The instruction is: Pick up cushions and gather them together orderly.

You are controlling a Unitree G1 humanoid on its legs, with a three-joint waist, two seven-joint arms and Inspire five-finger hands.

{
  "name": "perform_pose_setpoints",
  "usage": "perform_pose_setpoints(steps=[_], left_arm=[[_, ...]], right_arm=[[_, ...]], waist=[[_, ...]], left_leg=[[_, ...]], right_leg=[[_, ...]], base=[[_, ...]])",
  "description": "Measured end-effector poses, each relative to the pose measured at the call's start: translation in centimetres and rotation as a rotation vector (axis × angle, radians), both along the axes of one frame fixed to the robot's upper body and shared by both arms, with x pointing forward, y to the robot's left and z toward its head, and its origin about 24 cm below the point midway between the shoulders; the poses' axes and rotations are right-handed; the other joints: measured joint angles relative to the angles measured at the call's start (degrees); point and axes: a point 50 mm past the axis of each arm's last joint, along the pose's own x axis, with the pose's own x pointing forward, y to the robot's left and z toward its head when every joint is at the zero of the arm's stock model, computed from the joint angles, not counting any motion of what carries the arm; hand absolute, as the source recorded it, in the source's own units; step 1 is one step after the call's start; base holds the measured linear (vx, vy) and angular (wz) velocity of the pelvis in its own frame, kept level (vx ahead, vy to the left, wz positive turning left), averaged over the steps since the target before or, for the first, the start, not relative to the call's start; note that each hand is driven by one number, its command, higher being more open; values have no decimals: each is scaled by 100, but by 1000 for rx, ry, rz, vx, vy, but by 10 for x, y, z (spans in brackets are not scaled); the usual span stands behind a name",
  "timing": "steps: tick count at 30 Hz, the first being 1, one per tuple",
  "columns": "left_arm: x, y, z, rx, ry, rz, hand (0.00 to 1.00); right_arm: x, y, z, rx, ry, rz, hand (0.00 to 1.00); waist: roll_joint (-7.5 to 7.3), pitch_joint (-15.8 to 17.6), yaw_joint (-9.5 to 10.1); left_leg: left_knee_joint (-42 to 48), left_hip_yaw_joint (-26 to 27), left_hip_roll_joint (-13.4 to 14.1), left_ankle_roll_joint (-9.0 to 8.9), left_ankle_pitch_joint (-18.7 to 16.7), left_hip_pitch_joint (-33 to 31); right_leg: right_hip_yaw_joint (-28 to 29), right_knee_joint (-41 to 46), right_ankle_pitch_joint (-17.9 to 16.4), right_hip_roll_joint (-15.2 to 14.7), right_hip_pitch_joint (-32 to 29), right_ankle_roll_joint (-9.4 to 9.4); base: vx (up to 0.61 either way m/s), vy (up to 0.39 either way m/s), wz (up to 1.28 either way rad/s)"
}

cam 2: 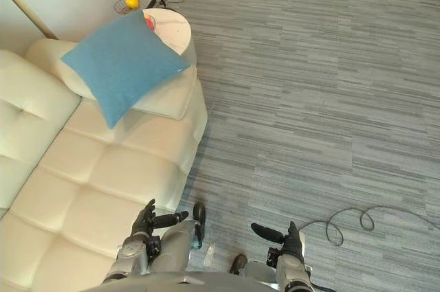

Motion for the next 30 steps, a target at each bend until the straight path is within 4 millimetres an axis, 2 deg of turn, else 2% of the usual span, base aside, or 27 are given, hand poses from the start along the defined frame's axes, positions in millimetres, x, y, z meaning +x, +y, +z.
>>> perform_pose_setpoints(steps=[1, 2, 3, 4, 5, 6, 7, 8, 9, 10, 11, 12, 13, 14, 15, 16, 18, 19, 20, 21, 22, 24, 26, 27, 28, 30], left_arm=[[1, 0, 0, -2, -3, 4, 100], [0, 0, 0, -2, -2, 5, 100], [-1, 0, 0, -5, 2, 11, 100], [-1, 1, -1, -1, 6, 11, 100], [-2, 6, -1, 10, 9, 8, 100], [-1, 9, 0, 16, 7, 9, 100], [-1, 9, 0, 15, 8, 8, 100], [-2, 9, 0, 14, 11, 8, 100], [-5, 12, -2, 22, 27, 3, 100], [-6, 12, -3, 28, 34, -10, 100], [-7, 13, -4, 31, 43, -15, 100], [-9, 14, -5, 37, 55, -22, 100], [-11, 14, -5, 42, 61, -18, 100], [-11, 15, -5, 43, 63, -17, 100], [-14, 14, -6, 44, 72, -13, 100], [-14, 14, -7, 43, 76, -12, 100], [-16, 13, -8, 40, 81, -6, 100], [-18, 14, -8, 44, 87, -6, 100], [-19, 14, -9, 42, 97, -4, 100], [-20, 11, -10, 32, 99, -2, 100], [-21, 8, -11, 21, 100, -16, 100], [-22, 2, -12, 5, 108, -18, 100], [-22, 0, -13, -3, 108, -10, 100], [-21, 0, -12, -4, 102, -4, 100], [-19, 0, -11, -7, 89, 2, 100], [-17, -1, -9, -13, 74, 11, 100]], right_arm=[[1, 1, 0, 6, -4, -7, 100], [1, 2, 0, 7, -4, -8, 100], [1, 3, 0, 11, -1, -9, 100], [1, 5, -1, 15, -1, -8, 100], [1, 10, -2, 28, 1, -3, 100], [3, 12, -1, 33, -5, 0, 100], [3, 11, -1, 31, -3, 1, 100], [2, 11, -1, 29, 0, 1, 100], [-2, 11, -3, 26, 16, 15, 100], [-3, 12, -3, 23, 18, 30, 100], [-2, 12, -3, 18, 18, 41, 100], [-3, 12, -3, 20, 19, 45, 100], [-2, 11, -3, 20, 15, 47, 100], [-1, 11, -3, 19, 13, 47, 100], [0, 10, -2, 15, 10, 48, 100], [1, 8, -1, 11, 5, 49, 100], [7, 4, 2, -4, -21, 53, 100], [7, 5, 2, -5, -19, 64, 100], [5, 2, 1, -12, -4, 75, 100], [4, 0, 1, -14, 2, 72, 100], [4, -4, 2, -28, 0, 68, 100], [2, -9, 1, -41, 10, 66, 100], [-6, -11, -1, -41, 29, 48, 100], [-9, -12, -2, -39, 36, 34, 100], [-15, -13, -3, -41, 50, 23, 100], [-18, -14, -4, -42, 54, 9, 100]], waist=[[-5, 4, 21], [-11, 5, 29], [-34, -3, 81], [-52, -37, 84], [-236, -121, 84], [-311, -122, 90], [-314, -123, 98], [-311, -125, 101], [-366, -147, 90], [-396, -162, 43], [-391, -160, 13], [-380, -155, -14], [-371, -150, -13], [-369, -148, -14], [-352, -141, -17], [-306, -125, -23], [-154, -87, -51], [-221, -123, -75], [-169, -115, -134], [-97, -149, -93], [-62, -172, -79], [-18, -193, -144], [73, -230, -154], [97, -226, -165], [78, -207, -139], [88, -224, -91]], left_leg=[[-903, 1, -168, 7, 346, 23], [-1408, 12, -241, 12, 622, 55], [-1676, 19, -294, 68, 1367, 203], [-1671, 25, -325, 210, 1615, 258], [-1464, 87, -438, 366, 1537, 206], [-1207, 150, -462, 438, 1324, 174], [-836, 190, -451, 464, 991, 207], [-702, 204, -446, 466, 847, 249], [-419, 251, -490, 554, 416, 551], [-285, 226, -534, 594, 171, 721], [-231, 175, -538, 604, 37, 843], [-238, 108, -538, 611, -74, 1041], [-324, 33, -528, 585, -154, 1265], [-364, 8, -525, 573, -165, 1330], [-520, -64, -492, 545, -182, 1565], [-613, -115, -433, 521, -195, 1701], [-730, -371, -126, 293, -309, 1939], [-746, -534, -52, 114, -372, 1972], [-693, -752, 45, -118, -488, 2001], [-724, -839, 132, -109, -470, 1995], [-745, -880, 191, -121, -414, 2021], [-624, -1022, 244, -159, -389, 2019], [124, -1135, 393, -374, -256, 1698], [755, -1051, 492, -407, -97, 1396], [1331, -736, 646, -295, -91, 1122], [1540, -246, 648, -116, -225, 838]], right_leg=[[8, -167, -17, 1, 168, 67], [21, -263, -56, 7, 291, 157], [137, -383, -165, 15, 550, 337], [181, -434, -199, -13, 642, 396], [255, -362, -269, -180, 642, 508], [341, -107, -310, -292, 575, 577], [474, 556, -399, -424, 441, 728], [527, 938, -422, -497, 355, 765], [587, 2879, -311, -895, -218, 1107], [632, 4051, -245, -1123, -635, 1281], [623, 4556, -265, -1230, -851, 1242], [525, 4921, -330, -1324, -1075, 1124], [429, 4982, -429, -1387, -1277, 951], [409, 4945, -457, -1397, -1320, 904], [366, 4635, -557, -1406, -1483, 741], [364, 4292, -582, -1374, -1603, 702], [666, 2922, -520, -1059, -1957, 754], [1138, 2045, -289, -870, -2023, 894], [1142, 1853, 254, -700, -1876, 657], [1094, 1894, 224, -609, -1846, 616], [1107, 2082, 8, -556, -1877, 553], [962, 2183, -221, -545, -1811, 453], [631, 1964, -316, -458, -1446, 356], [385, 1720, -335, -428, -1142, 321], [126, 1430, -332, -392, -758, 302], [-158, 1118, -330, -400, -407, 302]], base=[[399, 36, -7], [533, 80, -23], [473, 78, -26], [591, 101, -32], [397, 63, -23], [491, 100, -24], [476, 129, -17], [558, 159, -13], [535, 131, 0], [434, 70, 9], [332, 24, 24], [403, -34, 26], [385, -60, 22], [438, -120, 27], [197, -86, 27], [313, -179, 39], [369, -294, 46], [322, -329, 69], [334, -366, 56], [298, -373, 38], [277, -374, 16], [243, -366, 34], [229, -286, 66], [216, -228, 100], [206, -197, 105], [137, -69, 87]])
